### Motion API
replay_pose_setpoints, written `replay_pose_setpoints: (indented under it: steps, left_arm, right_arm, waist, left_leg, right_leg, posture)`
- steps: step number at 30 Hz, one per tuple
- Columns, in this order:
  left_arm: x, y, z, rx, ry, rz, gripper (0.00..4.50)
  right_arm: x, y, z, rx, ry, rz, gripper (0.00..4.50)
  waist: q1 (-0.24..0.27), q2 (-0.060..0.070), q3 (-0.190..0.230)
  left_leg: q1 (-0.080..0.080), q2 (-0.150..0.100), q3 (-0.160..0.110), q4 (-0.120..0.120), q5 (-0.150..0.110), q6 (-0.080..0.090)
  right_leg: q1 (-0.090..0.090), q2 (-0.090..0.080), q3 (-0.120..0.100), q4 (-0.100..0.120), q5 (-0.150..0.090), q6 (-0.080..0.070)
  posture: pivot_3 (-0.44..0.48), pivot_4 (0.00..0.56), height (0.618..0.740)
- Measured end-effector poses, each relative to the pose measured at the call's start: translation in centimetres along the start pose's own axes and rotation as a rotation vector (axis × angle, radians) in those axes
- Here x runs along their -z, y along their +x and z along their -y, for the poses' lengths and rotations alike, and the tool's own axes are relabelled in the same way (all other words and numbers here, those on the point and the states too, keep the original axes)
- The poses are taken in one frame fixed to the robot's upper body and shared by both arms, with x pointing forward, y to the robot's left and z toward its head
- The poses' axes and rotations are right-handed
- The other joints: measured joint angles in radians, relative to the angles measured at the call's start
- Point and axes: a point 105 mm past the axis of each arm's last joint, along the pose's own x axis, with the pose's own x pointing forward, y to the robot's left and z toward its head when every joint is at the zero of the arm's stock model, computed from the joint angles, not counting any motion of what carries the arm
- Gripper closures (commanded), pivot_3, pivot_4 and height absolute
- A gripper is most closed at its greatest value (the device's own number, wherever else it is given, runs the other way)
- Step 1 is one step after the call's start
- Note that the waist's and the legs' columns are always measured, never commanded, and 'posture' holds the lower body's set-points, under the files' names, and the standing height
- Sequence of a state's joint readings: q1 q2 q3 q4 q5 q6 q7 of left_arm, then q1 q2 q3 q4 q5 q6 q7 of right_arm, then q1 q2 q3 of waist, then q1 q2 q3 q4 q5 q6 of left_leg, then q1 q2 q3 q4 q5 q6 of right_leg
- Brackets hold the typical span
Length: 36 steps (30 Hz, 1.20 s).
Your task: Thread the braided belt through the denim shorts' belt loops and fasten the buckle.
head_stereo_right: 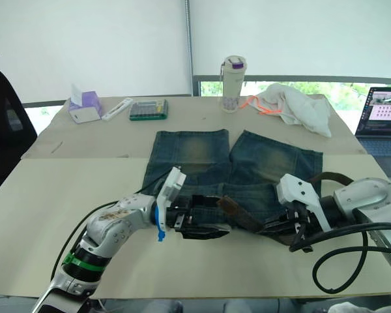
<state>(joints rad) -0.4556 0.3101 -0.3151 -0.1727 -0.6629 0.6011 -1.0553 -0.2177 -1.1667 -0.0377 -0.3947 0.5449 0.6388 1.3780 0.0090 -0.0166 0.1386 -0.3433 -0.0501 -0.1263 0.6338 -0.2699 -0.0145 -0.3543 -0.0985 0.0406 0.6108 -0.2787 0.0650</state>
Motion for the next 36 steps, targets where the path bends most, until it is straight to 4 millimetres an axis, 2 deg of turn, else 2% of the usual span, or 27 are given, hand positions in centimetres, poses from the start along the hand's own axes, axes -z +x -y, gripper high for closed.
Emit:
replay_pose_setpoints:
  steps: [1, 4, 6, 7, 10, 13, 14, 15, 17, 18, 22, 24, 25, 26, 27, 29, 31, 34, 36]
  left_arm:
    - [0.0, 0.2, -0.1, 0.003, 0.011, -0.003, 0.00]
    - [0.0, 0.6, -0.3, 0.003, 0.021, -0.004, 0.65]
    - [-0.1, 1.1, -0.3, 0.010, 0.018, 0.016, 1.25]
    - [-0.2, 1.3, -0.3, 0.011, 0.018, 0.024, 1.76]
    - [-0.3, 1.4, -0.4, -0.002, 0.014, 0.043, 2.77]
    - [-0.1, 1.5, -0.4, -0.011, 0.005, 0.048, 3.61]
    - [-0.1, 1.5, -0.4, -0.011, 0.005, 0.049, 4.04]
    - [-0.1, 1.5, -0.4, -0.011, 0.005, 0.050, 4.24]
    - [-0.1, 1.5, -0.5, -0.018, 0.005, 0.052, 4.50]
    - [-0.2, 1.6, -0.6, -0.030, 0.008, 0.052, 4.50]
    - [-0.2, 1.6, -0.8, -0.058, -0.001, 0.070, 4.50]
    - [-0.1, 1.6, -0.9, -0.068, -0.006, 0.074, 4.50]
    - [-0.1, 1.5, -1.1, -0.091, -0.017, 0.088, 4.50]
    - [0.0, 1.5, -1.3, -0.114, -0.042, 0.106, 4.50]
    - [0.0, 1.3, -1.9, -0.187, -0.118, 0.183, 4.50]
    - [-0.2, 0.9, -3.0, -0.299, -0.216, 0.282, 4.50]
    - [-0.4, 0.5, -4.0, -0.375, -0.281, 0.331, 4.50]
    - [-0.2, 0.0, -5.1, -0.452, -0.391, 0.381, 4.50]
    - [-0.7, -0.1, -5.5, -0.460, -0.462, 0.444, 4.50]
  right_arm:
    - [0.1, 0.0, 0.1, 0.002, -0.002, -0.005, 4.44]
    - [0.3, 0.1, 0.1, -0.001, 0.002, -0.010, 4.50]
    - [0.3, 0.2, 0.1, -0.002, 0.000, -0.011, 4.50]
    - [0.4, 0.2, 0.1, -0.004, -0.001, -0.010, 4.50]
    - [0.8, 0.4, -0.1, -0.006, 0.013, -0.011, 4.50]
    - [0.8, 0.3, 0.0, 0.006, 0.014, -0.008, 4.50]
    - [0.8, 0.3, 0.0, 0.009, 0.014, -0.008, 4.50]
    - [0.8, 0.3, 0.1, 0.014, 0.013, -0.008, 4.50]
    - [0.7, 0.3, 0.2, 0.020, 0.013, -0.007, 3.76]
    - [0.6, 0.3, 0.3, 0.032, 0.011, 0.004, 3.51]
    - [0.1, 0.0, 0.9, 0.086, 0.007, 0.051, 2.06]
    - [0.0, -0.2, 1.0, 0.096, 0.011, 0.064, 1.60]
    - [-0.3, -0.6, 1.2, 0.125, 0.021, 0.096, 1.16]
    - [-0.6, -1.2, 1.6, 0.180, 0.038, 0.146, 0.95]
    - [-1.2, -3.0, 2.6, 0.328, 0.130, 0.339, 0.95]
    - [-0.9, -4.7, 2.3, 0.393, 0.321, 0.592, 0.95]
    - [-0.9, -5.3, 1.6, 0.420, 0.422, 0.740, 0.95]
    - [-0.7, -4.2, -0.4, 0.388, 0.544, 0.823, 0.95]
    - [-0.1, -1.9, -2.0, 0.343, 0.633, 0.819, 0.95]
  waist:
    - [0.001, 0.000, 0.000]
    - [0.002, 0.000, 0.000]
    - [0.002, 0.000, 0.000]
    - [0.002, 0.000, 0.000]
    - [0.002, 0.000, 0.000]
    - [0.000, 0.000, 0.000]
    - [0.000, 0.000, 0.000]
    - [0.001, 0.000, 0.000]
    - [0.001, 0.000, 0.000]
    - [0.002, 0.000, 0.000]
    - [0.002, 0.000, 0.000]
    - [0.002, 0.000, 0.000]
    - [0.002, 0.000, 0.000]
    - [0.003, 0.000, 0.000]
    - [0.006, -0.002, 0.000]
    - [0.017, -0.002, 0.000]
    - [0.019, -0.001, 0.000]
    - [0.017, 0.000, -0.001]
    - [0.016, 0.000, -0.001]
  left_leg:
    - [0.000, 0.000, 0.000, 0.000, 0.000, 0.000]
    - [-0.001, -0.001, 0.000, 0.000, 0.000, 0.000]
    - [-0.001, 0.000, -0.001, 0.000, 0.000, 0.000]
    - [-0.001, 0.000, -0.001, 0.000, 0.000, 0.000]
    - [-0.001, 0.000, -0.001, 0.000, 0.000, 0.000]
    - [-0.001, 0.000, -0.001, 0.000, 0.000, 0.000]
    - [-0.001, 0.000, -0.001, 0.000, 0.000, 0.000]
    - [-0.001, 0.000, -0.001, 0.000, 0.000, 0.000]
    - [-0.001, 0.000, -0.001, 0.001, 0.000, 0.000]
    - [-0.001, 0.000, -0.001, 0.001, 0.000, 0.000]
    - [-0.001, -0.001, -0.001, 0.001, 0.000, 0.000]
    - [-0.001, -0.001, -0.001, 0.001, 0.000, 0.000]
    - [-0.001, 0.000, -0.001, 0.001, 0.000, 0.000]
    - [-0.001, -0.001, -0.002, 0.001, 0.000, 0.000]
    - [-0.002, 0.000, -0.005, 0.001, 0.000, 0.000]
    - [-0.003, -0.001, -0.007, 0.002, 0.000, 0.001]
    - [-0.003, -0.002, -0.007, 0.003, 0.000, 0.001]
    - [-0.003, -0.002, -0.005, 0.003, 0.000, 0.001]
    - [-0.004, -0.001, -0.004, 0.003, -0.001, 0.001]
  right_leg:
    - [0.000, 0.000, 0.000, 0.000, 0.000, 0.000]
    - [0.000, 0.000, 0.000, 0.000, 0.000, 0.000]
    - [-0.001, 0.000, 0.000, 0.000, 0.000, 0.000]
    - [-0.001, 0.000, 0.000, 0.000, 0.000, 0.000]
    - [-0.001, 0.000, 0.000, 0.000, 0.000, 0.000]
    - [-0.001, 0.000, 0.000, 0.000, 0.000, 0.000]
    - [-0.001, 0.000, 0.000, 0.000, 0.000, 0.000]
    - [-0.001, 0.000, 0.000, 0.000, 0.000, 0.000]
    - [-0.001, 0.000, 0.000, 0.000, 0.000, 0.000]
    - [-0.001, 0.000, 0.000, 0.000, 0.000, 0.000]
    - [-0.001, -0.001, 0.000, 0.000, 0.000, 0.000]
    - [-0.001, -0.001, 0.000, 0.000, 0.000, 0.000]
    - [-0.001, 0.000, 0.000, 0.000, 0.000, 0.000]
    - [-0.001, 0.000, 0.000, 0.000, 0.000, 0.000]
    - [0.000, -0.001, 0.000, 0.000, 0.001, 0.000]
    - [0.000, -0.001, 0.001, 0.000, 0.001, 0.000]
    - [-0.001, -0.001, 0.002, 0.001, 0.001, 0.001]
    - [-0.001, -0.001, 0.002, 0.001, 0.001, 0.001]
    - [-0.001, 0.000, 0.001, 0.001, 0.001, 0.001]
  posture:
    - [0.000, 0.150, 0.740]
    - [0.000, 0.150, 0.740]
    - [0.000, 0.150, 0.740]
    - [0.000, 0.150, 0.740]
    - [0.000, 0.150, 0.740]
    - [0.000, 0.150, 0.740]
    - [0.000, 0.150, 0.740]
    - [0.000, 0.150, 0.740]
    - [0.000, 0.150, 0.740]
    - [0.000, 0.150, 0.740]
    - [0.000, 0.150, 0.740]
    - [0.000, 0.150, 0.740]
    - [0.000, 0.150, 0.740]
    - [0.000, 0.150, 0.740]
    - [0.000, 0.150, 0.740]
    - [0.000, 0.150, 0.740]
    - [0.000, 0.150, 0.740]
    - [0.000, 0.150, 0.740]
    - [0.000, 0.150, 0.740]
